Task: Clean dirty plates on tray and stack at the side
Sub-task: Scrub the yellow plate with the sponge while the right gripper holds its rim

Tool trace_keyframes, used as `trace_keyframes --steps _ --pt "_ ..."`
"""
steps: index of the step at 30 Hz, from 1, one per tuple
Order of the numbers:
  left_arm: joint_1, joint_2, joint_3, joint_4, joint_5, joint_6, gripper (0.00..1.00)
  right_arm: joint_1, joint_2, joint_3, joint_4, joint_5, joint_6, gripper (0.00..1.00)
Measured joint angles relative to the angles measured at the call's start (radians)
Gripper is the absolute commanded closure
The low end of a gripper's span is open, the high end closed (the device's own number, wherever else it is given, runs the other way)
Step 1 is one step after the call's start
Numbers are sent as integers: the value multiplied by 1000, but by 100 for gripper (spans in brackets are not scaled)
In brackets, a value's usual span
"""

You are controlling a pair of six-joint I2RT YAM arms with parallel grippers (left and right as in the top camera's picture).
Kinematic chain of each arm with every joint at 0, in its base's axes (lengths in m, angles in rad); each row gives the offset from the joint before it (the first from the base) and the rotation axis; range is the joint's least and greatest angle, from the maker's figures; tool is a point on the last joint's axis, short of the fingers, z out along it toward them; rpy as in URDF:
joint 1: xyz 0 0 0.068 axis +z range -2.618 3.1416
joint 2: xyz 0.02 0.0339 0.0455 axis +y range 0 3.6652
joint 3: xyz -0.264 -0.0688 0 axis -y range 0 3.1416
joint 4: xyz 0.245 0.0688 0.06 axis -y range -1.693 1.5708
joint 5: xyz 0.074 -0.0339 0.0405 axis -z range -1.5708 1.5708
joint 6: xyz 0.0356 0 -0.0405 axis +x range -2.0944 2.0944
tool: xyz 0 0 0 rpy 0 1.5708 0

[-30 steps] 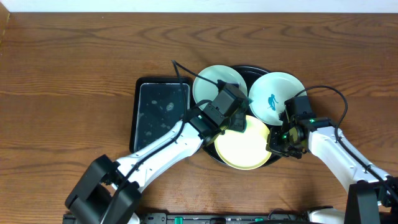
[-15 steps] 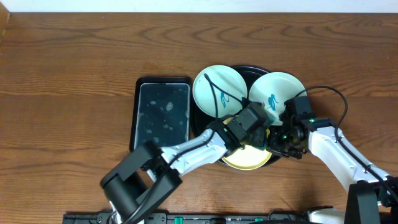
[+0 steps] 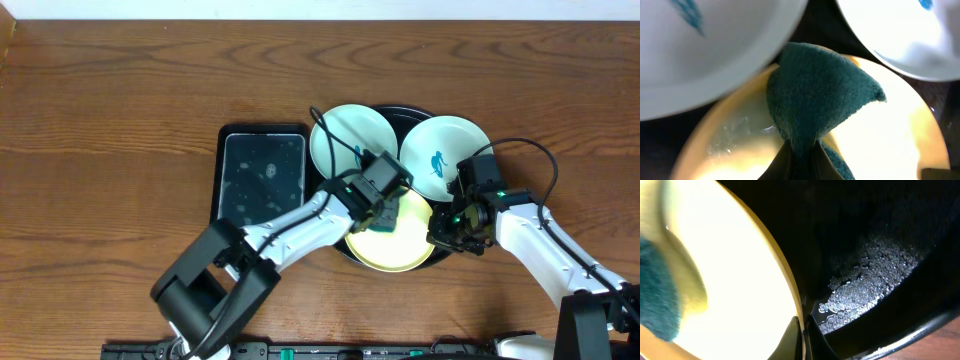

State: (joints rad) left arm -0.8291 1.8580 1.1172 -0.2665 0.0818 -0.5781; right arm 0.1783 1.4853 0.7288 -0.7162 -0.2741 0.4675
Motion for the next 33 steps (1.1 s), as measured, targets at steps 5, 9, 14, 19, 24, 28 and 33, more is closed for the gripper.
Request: trace_keyframes --steps 5,9,14,19,24,28,33 --pt "40 -69 -25 26 -27 14 92 0 0 0 -5 6 0 99" --pt "48 -126 -26 115 -1 12 92 0 0 0 -5 13 0 99" --pt "5 -119 -27 177 35 -28 92 0 0 0 -6 13 0 99" --pt "-45 -62 -27 227 51 -60 92 0 0 0 -10 14 0 99" --pt "-76 13 -27 240 58 -83 92 0 0 0 -12 16 0 99" --pt "-88 32 -27 240 61 -82 92 0 0 0 -12 16 0 99" --pt "-84 31 -19 167 -38 -24 92 0 0 0 -16 12 0 99"
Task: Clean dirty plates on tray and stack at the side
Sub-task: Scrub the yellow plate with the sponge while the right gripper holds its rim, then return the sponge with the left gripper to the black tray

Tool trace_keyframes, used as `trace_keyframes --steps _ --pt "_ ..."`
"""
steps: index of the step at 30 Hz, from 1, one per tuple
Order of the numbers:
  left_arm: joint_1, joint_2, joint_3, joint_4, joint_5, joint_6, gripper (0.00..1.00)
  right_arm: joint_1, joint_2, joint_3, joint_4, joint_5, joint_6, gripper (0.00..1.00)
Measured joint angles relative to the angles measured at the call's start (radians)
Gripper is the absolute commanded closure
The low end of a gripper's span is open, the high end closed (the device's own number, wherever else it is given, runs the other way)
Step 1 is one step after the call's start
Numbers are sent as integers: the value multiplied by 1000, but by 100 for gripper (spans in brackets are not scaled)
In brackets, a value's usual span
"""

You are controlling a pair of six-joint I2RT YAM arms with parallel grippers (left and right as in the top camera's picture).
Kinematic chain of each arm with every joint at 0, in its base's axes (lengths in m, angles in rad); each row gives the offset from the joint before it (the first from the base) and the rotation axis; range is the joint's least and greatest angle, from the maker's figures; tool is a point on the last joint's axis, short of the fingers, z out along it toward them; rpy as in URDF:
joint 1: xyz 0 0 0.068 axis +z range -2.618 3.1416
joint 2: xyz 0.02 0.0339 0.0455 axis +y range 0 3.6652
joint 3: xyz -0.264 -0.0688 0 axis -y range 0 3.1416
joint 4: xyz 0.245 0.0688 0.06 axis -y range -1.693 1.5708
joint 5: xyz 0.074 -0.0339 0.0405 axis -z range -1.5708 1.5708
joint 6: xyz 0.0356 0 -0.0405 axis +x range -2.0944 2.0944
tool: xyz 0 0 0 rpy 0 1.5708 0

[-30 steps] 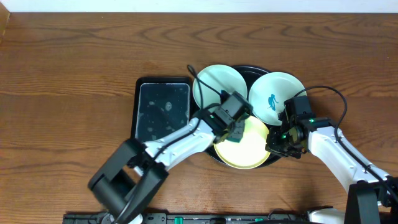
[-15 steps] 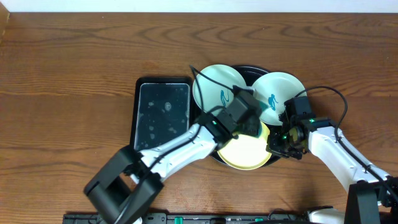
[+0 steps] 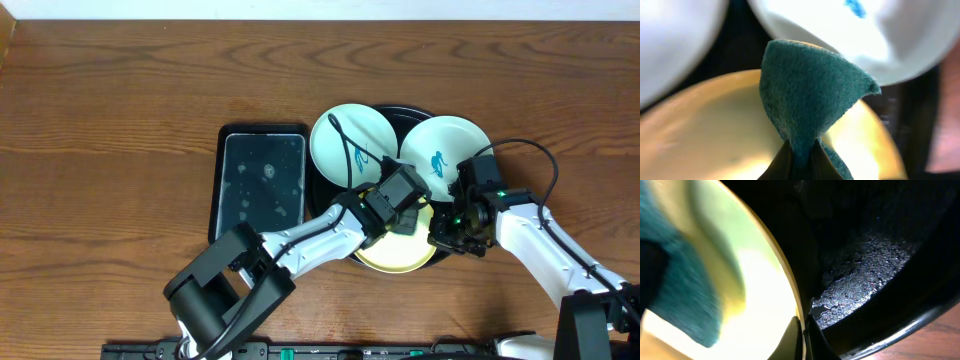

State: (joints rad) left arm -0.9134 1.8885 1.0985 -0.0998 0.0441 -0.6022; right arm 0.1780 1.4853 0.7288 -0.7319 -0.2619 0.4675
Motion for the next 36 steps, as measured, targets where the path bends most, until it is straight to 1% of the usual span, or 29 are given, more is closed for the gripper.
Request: trace_keyframes --steps 2,6,10,15,19,23,25,26,27,32,36 --pt "8 -3 3 -34 -58 36 92 0 0 0 0 -2 0 99" --pt "42 -8 3 -53 -109 115 92 0 0 0 6 -11 0 99" --pt "80 -9 3 -56 -122 175 93 0 0 0 10 -13 0 99" --pt "97 -25 3 -79 -91 239 93 0 0 0 10 -15 0 99" --pt "118 -96 -4 -148 -97 263 92 0 0 0 2 -11 0 99" --pt "132 -260 -10 -238 -110 271 93 0 0 0 -1 -5 0 98" --pt "132 -329 -10 -286 -112 271 92 0 0 0 -1 -2 0 96" --pt "132 -352 -10 -312 -113 271 92 0 0 0 -1 -2 0 93" --pt "132 -369 -10 -340 -114 271 92 0 0 0 0 0 0 92" --pt "136 -365 -11 -480 -119 271 92 0 0 0 20 11 0 94" --pt "180 -364 -11 -518 -121 271 93 0 0 0 23 13 0 96"
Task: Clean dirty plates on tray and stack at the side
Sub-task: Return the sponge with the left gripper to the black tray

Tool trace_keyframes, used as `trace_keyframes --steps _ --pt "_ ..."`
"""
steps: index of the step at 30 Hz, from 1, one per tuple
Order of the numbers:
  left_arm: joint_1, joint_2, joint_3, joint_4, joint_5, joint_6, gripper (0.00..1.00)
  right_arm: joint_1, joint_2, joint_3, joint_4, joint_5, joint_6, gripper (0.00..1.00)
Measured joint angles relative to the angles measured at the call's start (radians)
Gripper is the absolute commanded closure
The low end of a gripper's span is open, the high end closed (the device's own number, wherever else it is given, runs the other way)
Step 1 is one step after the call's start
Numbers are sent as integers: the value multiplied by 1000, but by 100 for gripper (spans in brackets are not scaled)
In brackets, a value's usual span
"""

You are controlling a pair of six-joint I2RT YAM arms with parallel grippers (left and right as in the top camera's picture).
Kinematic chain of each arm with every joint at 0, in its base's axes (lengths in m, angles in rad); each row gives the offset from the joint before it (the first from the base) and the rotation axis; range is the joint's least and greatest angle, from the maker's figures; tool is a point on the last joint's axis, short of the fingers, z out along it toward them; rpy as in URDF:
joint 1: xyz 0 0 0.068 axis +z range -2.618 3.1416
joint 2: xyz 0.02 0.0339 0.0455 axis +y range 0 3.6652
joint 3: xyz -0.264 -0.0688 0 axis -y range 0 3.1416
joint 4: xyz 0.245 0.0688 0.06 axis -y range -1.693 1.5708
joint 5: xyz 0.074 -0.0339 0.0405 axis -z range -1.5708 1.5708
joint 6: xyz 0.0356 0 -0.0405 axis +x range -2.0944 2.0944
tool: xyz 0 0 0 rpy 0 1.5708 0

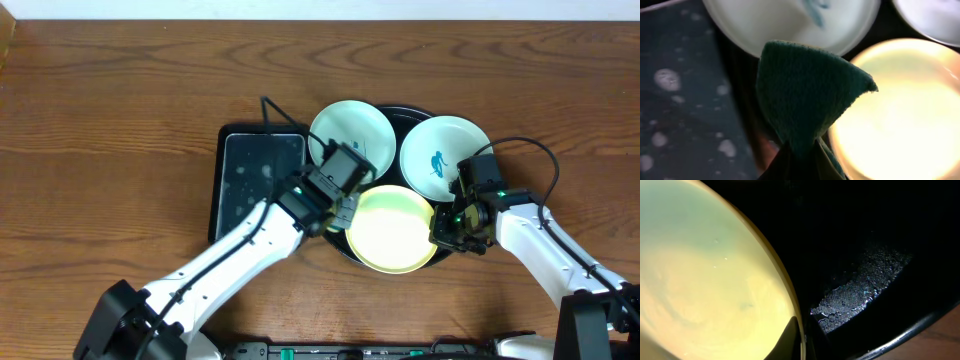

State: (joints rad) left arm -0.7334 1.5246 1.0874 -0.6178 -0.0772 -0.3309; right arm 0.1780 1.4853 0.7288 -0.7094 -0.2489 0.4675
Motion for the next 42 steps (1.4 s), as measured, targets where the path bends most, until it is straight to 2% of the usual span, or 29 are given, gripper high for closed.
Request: trace_keyframes --steps 8,14,24,27,30,38,39,42 --pt "225 0 0 -24 -7 4 92 0 0 -31 32 1 0 96" --pt "375 1 -18 -26 -2 14 92 0 -6 -53 83 -14 3 99" --pt "431 79 -34 -29 30 15 92 0 -7 -58 119 -34 3 99" --pt "431 117 -34 -30 39 15 85 0 -7 -58 117 -40 3 99" --pt "431 147 -34 -33 45 15 69 0 -23 -58 93 -44 0 99" --pt "431 189 -34 -36 48 18 60 0 -180 -26 45 -17 -27 99" --pt "431 189 -34 -36 48 18 54 0 -198 -20 42 -7 -28 99" --pt "431 189 -34 -36 48 18 46 0 -258 -9 28 50 -32 99"
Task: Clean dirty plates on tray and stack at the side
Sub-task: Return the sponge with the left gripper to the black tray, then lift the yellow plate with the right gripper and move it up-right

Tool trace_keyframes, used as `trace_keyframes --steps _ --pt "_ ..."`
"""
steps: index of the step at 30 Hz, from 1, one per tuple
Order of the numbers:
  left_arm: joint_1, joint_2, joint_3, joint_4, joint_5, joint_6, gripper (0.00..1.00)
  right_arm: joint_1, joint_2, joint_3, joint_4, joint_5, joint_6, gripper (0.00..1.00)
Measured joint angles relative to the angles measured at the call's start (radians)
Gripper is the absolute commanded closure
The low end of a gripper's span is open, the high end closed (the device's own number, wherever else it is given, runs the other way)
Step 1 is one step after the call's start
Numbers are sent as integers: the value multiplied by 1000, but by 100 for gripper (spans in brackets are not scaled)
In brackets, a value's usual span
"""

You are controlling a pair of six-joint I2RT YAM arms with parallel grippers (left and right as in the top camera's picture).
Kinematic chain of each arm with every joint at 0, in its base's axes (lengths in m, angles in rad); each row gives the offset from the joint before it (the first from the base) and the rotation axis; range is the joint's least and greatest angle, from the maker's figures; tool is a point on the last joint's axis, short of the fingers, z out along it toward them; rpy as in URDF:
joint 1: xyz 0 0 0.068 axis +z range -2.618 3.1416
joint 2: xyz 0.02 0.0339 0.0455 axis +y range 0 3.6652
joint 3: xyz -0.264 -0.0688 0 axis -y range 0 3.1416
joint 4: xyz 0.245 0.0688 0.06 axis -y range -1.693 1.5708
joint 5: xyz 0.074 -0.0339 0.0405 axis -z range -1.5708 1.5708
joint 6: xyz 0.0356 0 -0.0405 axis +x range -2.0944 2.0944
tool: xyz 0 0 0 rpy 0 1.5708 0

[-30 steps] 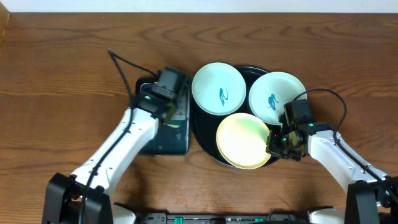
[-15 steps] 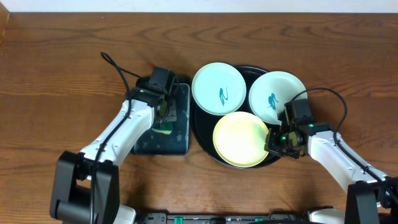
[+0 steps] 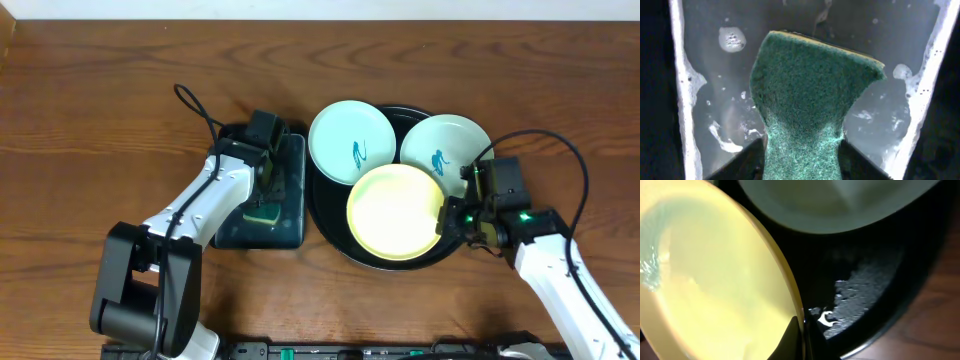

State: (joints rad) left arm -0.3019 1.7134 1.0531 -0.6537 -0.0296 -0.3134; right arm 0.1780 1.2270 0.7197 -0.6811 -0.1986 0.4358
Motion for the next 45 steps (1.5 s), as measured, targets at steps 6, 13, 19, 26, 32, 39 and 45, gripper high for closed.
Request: trace_keyframes --steps 6,13,19,26,32,39,45 --pt "0 0 0 0 0 0 40 0 -36 14 -32 118 -1 99" --pt "0 0 0 1 0 0 39 0 -36 109 -86 238 -13 99" --pt "0 0 0 7 0 0 38 8 -37 169 -164 368 -24 99" --pt "0 0 0 14 0 0 33 100 -37 219 -181 535 -43 99" --pt "0 0 0 18 1 0 33 177 -37 223 -172 666 -89 99" --pt "0 0 0 24 0 0 33 282 9 223 -146 817 -166 99" --pt "0 0 0 25 1 0 33 357 79 224 -121 918 -205 99"
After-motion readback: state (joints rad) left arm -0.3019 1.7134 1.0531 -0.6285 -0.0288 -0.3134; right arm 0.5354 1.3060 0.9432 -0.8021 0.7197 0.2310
